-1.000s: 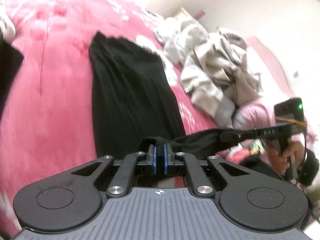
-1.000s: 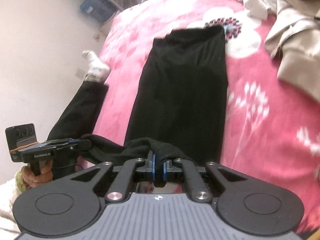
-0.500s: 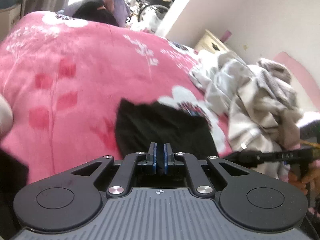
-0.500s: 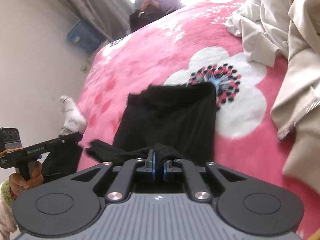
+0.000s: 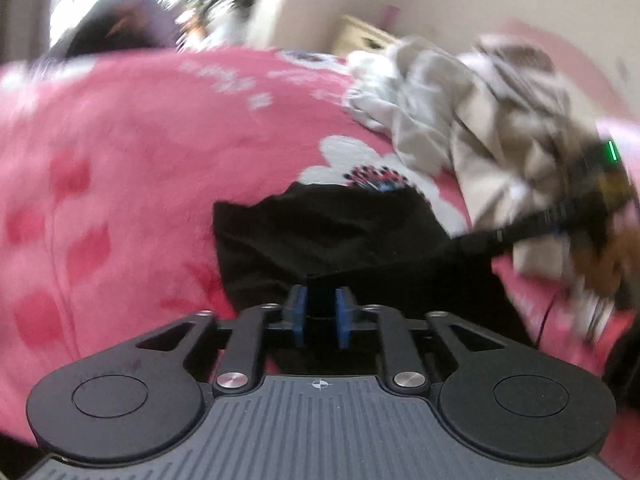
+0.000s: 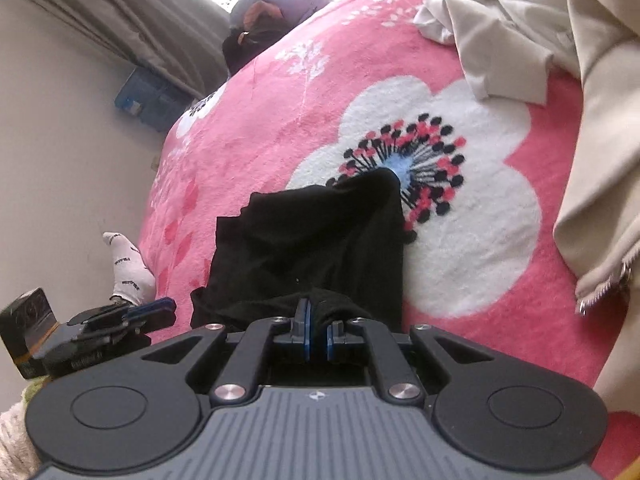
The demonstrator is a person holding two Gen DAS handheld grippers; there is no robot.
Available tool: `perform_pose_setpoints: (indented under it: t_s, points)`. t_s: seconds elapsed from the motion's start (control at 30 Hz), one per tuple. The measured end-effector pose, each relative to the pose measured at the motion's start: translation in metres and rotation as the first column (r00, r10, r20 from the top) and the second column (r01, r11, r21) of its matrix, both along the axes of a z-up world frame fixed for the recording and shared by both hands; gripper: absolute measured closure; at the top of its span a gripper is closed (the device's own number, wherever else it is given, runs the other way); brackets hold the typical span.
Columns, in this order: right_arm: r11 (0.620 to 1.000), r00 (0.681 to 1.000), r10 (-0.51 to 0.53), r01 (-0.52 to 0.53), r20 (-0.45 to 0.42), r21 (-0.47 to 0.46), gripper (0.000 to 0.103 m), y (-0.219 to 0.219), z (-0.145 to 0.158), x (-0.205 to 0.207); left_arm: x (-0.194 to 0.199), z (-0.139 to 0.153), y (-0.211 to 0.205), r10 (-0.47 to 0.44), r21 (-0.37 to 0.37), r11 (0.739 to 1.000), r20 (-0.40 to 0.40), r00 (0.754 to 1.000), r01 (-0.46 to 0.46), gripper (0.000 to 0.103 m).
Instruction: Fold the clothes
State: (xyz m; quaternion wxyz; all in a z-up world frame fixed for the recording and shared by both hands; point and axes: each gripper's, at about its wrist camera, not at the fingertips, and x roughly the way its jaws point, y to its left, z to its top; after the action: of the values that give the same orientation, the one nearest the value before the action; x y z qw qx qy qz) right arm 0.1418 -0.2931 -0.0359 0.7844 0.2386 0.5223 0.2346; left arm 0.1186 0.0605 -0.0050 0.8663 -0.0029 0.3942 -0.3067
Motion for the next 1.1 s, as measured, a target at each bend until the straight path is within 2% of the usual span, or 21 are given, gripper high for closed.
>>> perform_pose_setpoints:
  t_s: [0.03,0.13,0.23,0.37,0.53,0.7,0.83,0.9,1.1]
  points:
    - [1.000,1.000,0.001,-0.001,0.000,0.003,0.095,0.000,0.000,0.000,-0.003,0.000,-0.002,-0.024,0.036,0.999,0.037,0.999,0.023,0.071]
    - [1.000,1.000,0.004,-0.004,0.004,0.010,0.095,-0.001,0.002,-0.001,-0.009,-0.005,-0.012,-0.097,0.156,0.985,0.133,0.986,0.076,0.068]
    - [1.000,1.000,0.005,-0.005,0.001,0.014,0.095,0.000,0.002,-0.001,-0.010,-0.010,-0.025,-0.197,0.250,0.957,0.183,0.963,0.148,0.066]
    - [1.000,1.000,0.007,-0.007,-0.003,0.018,0.095,0.000,0.001,0.000,-0.006,-0.008,-0.030,-0.280,0.228,0.944,0.171,0.945,0.238,0.056]
    - [1.000,1.000,0.008,-0.008,-0.007,0.028,0.095,-0.001,0.001,0.001,-0.003,-0.010,-0.026,-0.319,0.196,0.937,0.136,0.938,0.290,0.055]
    - [1.000,1.000,0.016,-0.015,-0.007,0.027,0.095,-0.001,-0.001,0.001,-0.009,-0.006,-0.025,-0.372,0.201,0.917,0.129,0.919,0.344,0.052]
    - [0.999,1.000,0.018,-0.018,-0.004,0.028,0.095,-0.002,0.000,0.001,-0.014,-0.007,-0.026,-0.410,0.241,0.896,0.127,0.903,0.373,0.049]
    - [0.999,1.000,0.021,-0.021,0.000,0.029,0.095,-0.001,0.001,0.000,-0.016,-0.006,-0.026,-0.416,0.249,0.893,0.133,0.900,0.375,0.048]
    - [0.999,1.000,0.027,-0.027,0.001,0.033,0.095,-0.001,0.002,0.000,-0.008,-0.017,-0.035,-0.386,0.295,0.897,0.156,0.909,0.330,0.046]
